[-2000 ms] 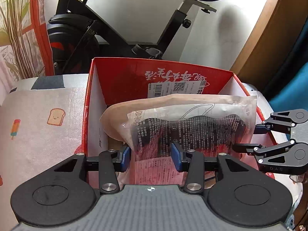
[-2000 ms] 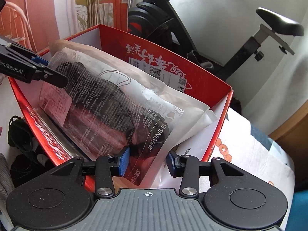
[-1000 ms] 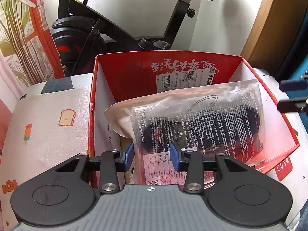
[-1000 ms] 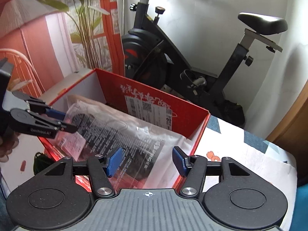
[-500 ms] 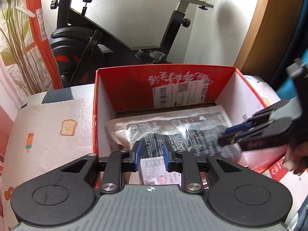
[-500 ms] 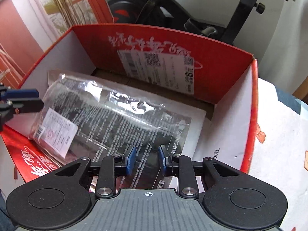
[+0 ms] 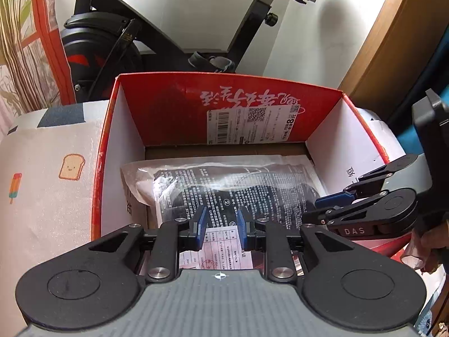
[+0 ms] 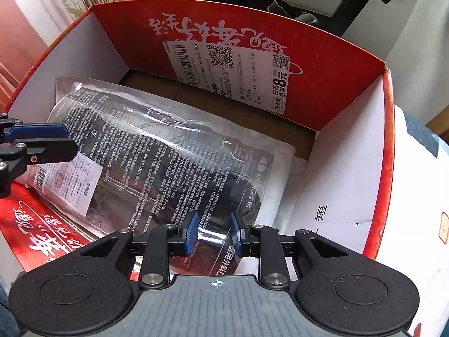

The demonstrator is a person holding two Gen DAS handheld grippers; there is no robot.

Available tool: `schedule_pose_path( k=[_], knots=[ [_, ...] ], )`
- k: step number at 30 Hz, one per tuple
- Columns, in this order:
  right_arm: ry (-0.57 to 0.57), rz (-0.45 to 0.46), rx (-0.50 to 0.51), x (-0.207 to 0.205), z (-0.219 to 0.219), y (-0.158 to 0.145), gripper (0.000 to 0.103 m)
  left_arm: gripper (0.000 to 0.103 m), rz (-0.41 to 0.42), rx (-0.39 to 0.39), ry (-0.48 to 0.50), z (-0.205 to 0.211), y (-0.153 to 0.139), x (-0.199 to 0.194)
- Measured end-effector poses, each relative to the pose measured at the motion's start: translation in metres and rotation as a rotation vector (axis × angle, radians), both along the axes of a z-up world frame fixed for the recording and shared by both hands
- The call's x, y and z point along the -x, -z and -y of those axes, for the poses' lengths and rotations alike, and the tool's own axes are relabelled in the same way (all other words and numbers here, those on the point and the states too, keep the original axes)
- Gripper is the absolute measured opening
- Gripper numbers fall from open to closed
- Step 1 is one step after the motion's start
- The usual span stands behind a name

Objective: Organize soft objects
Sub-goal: 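Open both tools to release the clear bag inside the red box, then move the left tool back and lower it onto the grey knit towel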

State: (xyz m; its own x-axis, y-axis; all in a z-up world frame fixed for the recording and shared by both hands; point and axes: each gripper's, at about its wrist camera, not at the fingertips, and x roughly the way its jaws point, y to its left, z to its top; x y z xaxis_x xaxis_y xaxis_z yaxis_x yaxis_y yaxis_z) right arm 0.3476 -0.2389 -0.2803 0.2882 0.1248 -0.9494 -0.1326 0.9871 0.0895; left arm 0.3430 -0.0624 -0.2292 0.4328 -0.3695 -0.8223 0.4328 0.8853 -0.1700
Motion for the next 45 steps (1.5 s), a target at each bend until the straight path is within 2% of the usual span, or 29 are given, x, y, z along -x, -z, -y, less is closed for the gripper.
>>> schedule_pose_path(
  k=[3,5,7,9,11,12,15,16,17,18,19,20,24,28,32,39,45],
  knots=[
    [0.005,0.023,0.013,0.003,-0.001,-0.005,0.027,0.025,0.04,-0.022,0.005,0.001,-0.006,0.005],
    [-0.008,0.08,0.016,0.009,-0.002,-0.012,0.032,0.025,0.063,-0.023,0.007,0.0,-0.013,0.008],
    [-0.026,0.127,-0.005,0.017,-0.001,-0.022,0.047,0.026,0.087,-0.018,0.006,-0.002,-0.02,0.013],
    [-0.013,0.158,-0.016,0.024,0.001,-0.031,0.048,0.026,0.129,-0.023,0.005,-0.004,-0.03,0.02],
    [-0.014,0.201,-0.022,0.031,0.001,-0.042,0.054,0.029,0.164,-0.024,-0.001,-0.006,-0.039,0.026],
    [-0.014,0.224,-0.009,0.033,0.0,-0.05,0.062,0.031,0.176,-0.021,-0.001,-0.007,-0.043,0.029],
    [0.005,0.274,0.016,0.043,0.0,-0.066,0.081,0.058,0.228,-0.024,-0.009,-0.009,-0.055,0.04],
    [0.016,0.286,0.019,0.046,0.001,-0.07,0.091,0.073,0.245,-0.023,-0.016,-0.01,-0.059,0.044],
    [0.024,0.299,0.02,0.048,0.004,-0.075,0.096,0.088,0.257,-0.017,-0.028,-0.013,-0.063,0.048],
    [0.031,0.315,0.024,0.052,0.004,-0.079,0.103,0.095,0.269,-0.006,-0.04,-0.016,-0.067,0.052],
    [0.041,0.333,0.027,0.056,0.006,-0.083,0.103,0.102,0.285,0.001,-0.056,-0.02,-0.07,0.057],
    [0.051,0.346,0.021,0.06,0.006,-0.087,0.103,0.103,0.301,0.003,-0.07,-0.022,-0.073,0.061],
    [0.136,0.402,-0.013,0.08,0.014,-0.103,0.103,0.103,0.352,-0.017,-0.091,-0.031,-0.084,0.079],
    [0.202,0.491,-0.046,0.106,0.021,-0.118,0.103,0.103,0.374,0.0,-0.123,-0.041,-0.091,0.094],
    [0.229,0.579,-0.071,0.136,0.022,-0.132,0.103,0.103,0.402,0.025,-0.161,-0.052,-0.098,0.112],
    [0.262,0.715,-0.092,0.197,0.02,-0.149,0.103,0.103,0.5,0.043,-0.181,-0.064,-0.106,0.161],
    [0.264,0.855,-0.091,0.255,0.01,-0.153,0.103,0.103,0.51,0.072,-0.195,-0.073,-0.1,0.198]
  ],
)
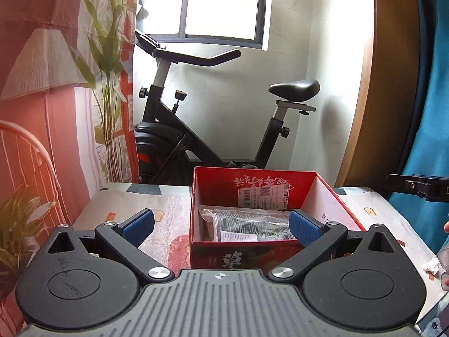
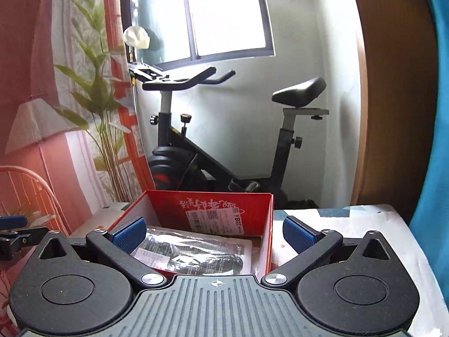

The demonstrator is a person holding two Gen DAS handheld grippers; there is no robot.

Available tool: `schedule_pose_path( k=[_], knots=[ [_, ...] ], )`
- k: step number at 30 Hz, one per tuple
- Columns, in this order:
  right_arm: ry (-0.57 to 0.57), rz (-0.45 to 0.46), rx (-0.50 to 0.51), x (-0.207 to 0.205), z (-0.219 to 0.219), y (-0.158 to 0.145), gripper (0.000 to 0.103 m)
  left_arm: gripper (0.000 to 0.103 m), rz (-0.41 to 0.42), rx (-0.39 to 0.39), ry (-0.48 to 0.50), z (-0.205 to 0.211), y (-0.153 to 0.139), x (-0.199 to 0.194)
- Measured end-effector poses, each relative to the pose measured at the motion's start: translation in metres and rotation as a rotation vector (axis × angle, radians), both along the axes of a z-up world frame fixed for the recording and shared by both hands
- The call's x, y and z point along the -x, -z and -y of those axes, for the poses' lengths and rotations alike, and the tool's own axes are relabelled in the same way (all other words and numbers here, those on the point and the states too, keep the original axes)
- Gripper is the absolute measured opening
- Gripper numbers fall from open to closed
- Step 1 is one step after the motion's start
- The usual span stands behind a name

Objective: Organize soft objects
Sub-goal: 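Move the left tool back and lower it onto the grey knit towel, then close the left tool on the grey towel while the right tool grips its other end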

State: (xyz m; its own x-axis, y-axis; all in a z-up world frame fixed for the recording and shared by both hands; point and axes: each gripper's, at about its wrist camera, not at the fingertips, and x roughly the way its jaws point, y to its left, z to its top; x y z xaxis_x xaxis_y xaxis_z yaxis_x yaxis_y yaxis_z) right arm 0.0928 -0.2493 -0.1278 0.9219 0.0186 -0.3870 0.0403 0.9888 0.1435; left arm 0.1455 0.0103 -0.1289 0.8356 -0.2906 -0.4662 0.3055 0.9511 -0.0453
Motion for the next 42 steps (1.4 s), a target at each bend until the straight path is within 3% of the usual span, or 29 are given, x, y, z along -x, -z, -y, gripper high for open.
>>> schedule_pose_path(
  k=[10,15,18,26,35,42],
  knots=[
    [0.032,0.103,0.069,0.069,-0.024,0.031,0.103,0.103,-0.007,0.032,-0.023,-0.014,0.02,0.051],
    [0.028,0.109,0.096,0.093,-0.036,0.045,0.103,0.103,0.029,0.013,-0.031,-0.02,0.031,0.073],
    [0.032,0.099,0.1,0.104,-0.039,0.058,0.103,0.103,-0.003,0.037,-0.038,-0.027,0.041,0.077],
    [0.039,-0.019,0.095,0.111,-0.04,0.107,0.103,0.103,-0.094,0.028,-0.061,-0.034,0.076,0.073],
    [0.003,-0.167,0.074,0.088,-0.046,0.145,0.103,0.103,-0.248,0.008,-0.053,-0.034,0.114,0.059],
    [0.01,-0.304,0.058,0.075,-0.042,0.167,0.101,0.103,-0.302,-0.011,-0.024,-0.033,0.138,0.052]
  ],
)
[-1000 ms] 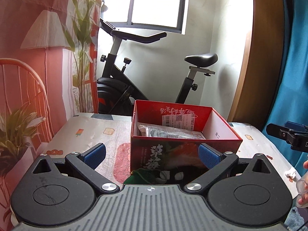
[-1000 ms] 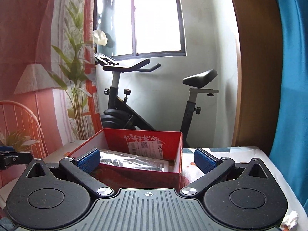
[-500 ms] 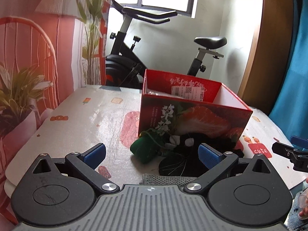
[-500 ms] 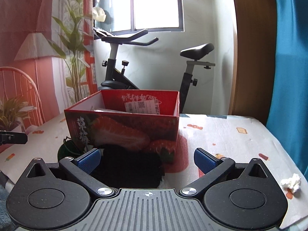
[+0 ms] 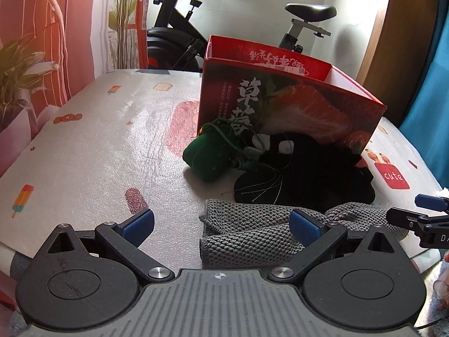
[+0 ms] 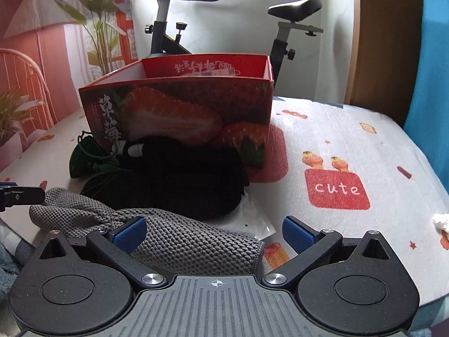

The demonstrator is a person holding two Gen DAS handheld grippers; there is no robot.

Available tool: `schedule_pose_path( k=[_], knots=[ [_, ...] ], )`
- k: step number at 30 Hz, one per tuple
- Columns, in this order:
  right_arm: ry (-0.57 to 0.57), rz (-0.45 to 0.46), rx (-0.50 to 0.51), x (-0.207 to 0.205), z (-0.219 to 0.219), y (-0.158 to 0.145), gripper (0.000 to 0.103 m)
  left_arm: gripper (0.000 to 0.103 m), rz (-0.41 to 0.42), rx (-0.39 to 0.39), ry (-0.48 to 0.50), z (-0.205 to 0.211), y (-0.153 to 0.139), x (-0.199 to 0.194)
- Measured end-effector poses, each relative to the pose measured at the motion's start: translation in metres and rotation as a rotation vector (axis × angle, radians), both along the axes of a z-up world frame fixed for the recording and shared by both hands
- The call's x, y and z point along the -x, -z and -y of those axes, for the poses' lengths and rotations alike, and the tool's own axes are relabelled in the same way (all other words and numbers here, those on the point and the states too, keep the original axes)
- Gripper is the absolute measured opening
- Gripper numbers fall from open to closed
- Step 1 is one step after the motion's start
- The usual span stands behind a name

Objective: Organize soft objects
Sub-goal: 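Close the left tool on the grey towel while the right tool grips its other end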

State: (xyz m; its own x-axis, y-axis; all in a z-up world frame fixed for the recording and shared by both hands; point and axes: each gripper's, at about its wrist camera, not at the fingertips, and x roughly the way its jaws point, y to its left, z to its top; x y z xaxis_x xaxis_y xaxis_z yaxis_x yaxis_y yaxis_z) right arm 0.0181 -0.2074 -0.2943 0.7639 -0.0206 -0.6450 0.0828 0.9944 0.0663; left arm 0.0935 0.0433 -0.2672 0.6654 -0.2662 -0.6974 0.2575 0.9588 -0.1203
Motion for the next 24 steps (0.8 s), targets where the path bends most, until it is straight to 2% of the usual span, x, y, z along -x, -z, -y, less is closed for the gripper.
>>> schedule_pose_path(
  k=[5,11,13,20,23,24],
  knots=[
    [0.019,-0.051,-0.017,-0.006,0.004,0.008,0.099,0.103,-0.011,-0.02,-0.012,0.002,0.007,-0.003],
    [0.045,-0.121,-0.074,-0.013,0.013,0.02,0.084,0.103,-0.052,-0.058,0.0,0.008,0.018,-0.008],
    [0.035,-0.131,-0.086,-0.013,0.014,0.021,0.073,0.102,-0.069,-0.046,0.009,0.008,0.021,-0.01],
    [0.023,-0.144,-0.103,-0.015,0.014,0.023,0.063,0.094,-0.121,-0.016,0.007,0.006,0.027,-0.014],
    [0.01,-0.142,-0.094,-0.014,0.011,0.022,0.057,0.093,-0.136,-0.008,0.003,0.006,0.029,-0.015],
    [0.001,-0.142,-0.094,-0.014,0.01,0.022,0.052,0.093,-0.136,-0.01,0.005,0.007,0.029,-0.015]
  ],
)
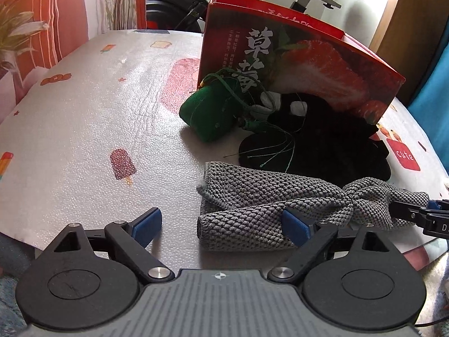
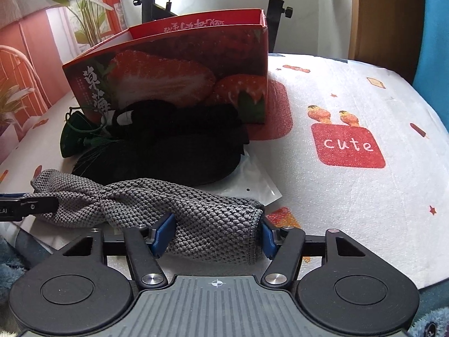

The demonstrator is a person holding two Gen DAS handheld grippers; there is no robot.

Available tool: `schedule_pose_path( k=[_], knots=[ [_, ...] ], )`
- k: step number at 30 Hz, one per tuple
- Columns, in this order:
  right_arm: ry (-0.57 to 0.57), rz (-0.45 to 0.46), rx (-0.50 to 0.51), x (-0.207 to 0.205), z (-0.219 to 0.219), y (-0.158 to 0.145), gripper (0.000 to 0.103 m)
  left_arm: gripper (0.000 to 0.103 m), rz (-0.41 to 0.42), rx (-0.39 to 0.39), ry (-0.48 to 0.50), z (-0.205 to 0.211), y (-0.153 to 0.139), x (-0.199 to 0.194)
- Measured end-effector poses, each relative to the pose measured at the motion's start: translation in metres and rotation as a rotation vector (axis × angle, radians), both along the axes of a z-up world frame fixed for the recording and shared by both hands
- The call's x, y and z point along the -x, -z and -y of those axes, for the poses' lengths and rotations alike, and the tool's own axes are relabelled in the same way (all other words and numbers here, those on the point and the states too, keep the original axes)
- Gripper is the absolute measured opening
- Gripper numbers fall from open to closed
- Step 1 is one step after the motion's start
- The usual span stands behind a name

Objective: Organize soft objects
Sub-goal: 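Close the left tool on the grey towel while the right tool grips its other end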

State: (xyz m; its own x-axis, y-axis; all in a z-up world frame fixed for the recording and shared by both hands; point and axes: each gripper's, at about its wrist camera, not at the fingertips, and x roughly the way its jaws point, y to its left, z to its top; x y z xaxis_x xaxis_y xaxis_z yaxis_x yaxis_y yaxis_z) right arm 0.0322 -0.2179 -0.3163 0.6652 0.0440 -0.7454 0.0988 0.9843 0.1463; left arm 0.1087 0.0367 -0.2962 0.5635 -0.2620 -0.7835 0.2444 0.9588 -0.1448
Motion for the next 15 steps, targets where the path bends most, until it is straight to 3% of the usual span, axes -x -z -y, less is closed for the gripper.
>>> schedule_pose_path(
  k=[9,11,12,14,15],
  knots=[
    [-0.027,0.005,0.013,-0.001,-0.005,-0.002,0.044,0.089,0.006,-0.021,0.067,0.012,0.002,0.003],
    [-0.034,0.011,0.015,-0.001,-0.005,-0.003,0.039,0.063,0.019,-0.001,0.069,0.01,0.001,0.004],
    [-0.033,0.016,0.019,0.0,-0.006,-0.004,0.035,0.057,0.027,0.013,0.074,0.008,-0.001,0.005],
    [-0.029,0.031,0.015,0.002,-0.005,-0.006,0.03,0.036,0.027,0.025,0.077,0.007,-0.001,0.006],
    [-0.026,0.039,0.012,0.003,-0.004,-0.007,0.029,0.032,0.025,0.038,0.076,0.005,-0.002,0.007]
  ],
)
